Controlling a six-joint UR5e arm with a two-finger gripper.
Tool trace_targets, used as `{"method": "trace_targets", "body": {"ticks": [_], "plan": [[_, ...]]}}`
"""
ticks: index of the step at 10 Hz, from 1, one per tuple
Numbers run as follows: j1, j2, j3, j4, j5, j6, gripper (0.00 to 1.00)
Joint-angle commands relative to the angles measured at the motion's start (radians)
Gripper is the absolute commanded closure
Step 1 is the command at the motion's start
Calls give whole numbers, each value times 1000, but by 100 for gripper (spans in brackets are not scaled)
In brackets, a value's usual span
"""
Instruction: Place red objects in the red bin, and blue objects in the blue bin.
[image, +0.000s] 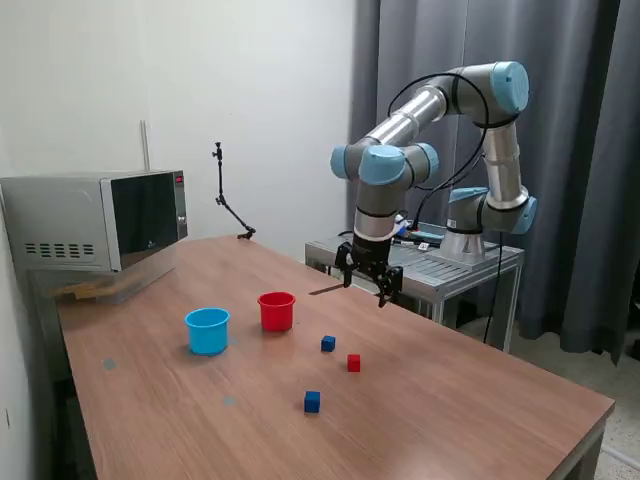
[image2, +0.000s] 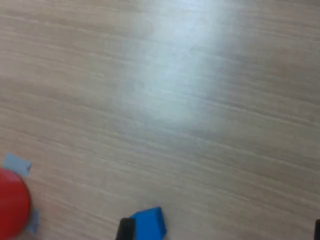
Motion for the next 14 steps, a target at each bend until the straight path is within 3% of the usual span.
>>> {"method": "trace_targets", "body": {"ticks": [1, 8, 10, 14], "plan": [[7, 20, -36, 15, -7, 10, 0], [-8, 25, -74, 14, -4, 56, 0], [-37, 29, -73, 13, -4, 154, 0], [-45, 45, -63, 17, -2, 193, 0]]}}
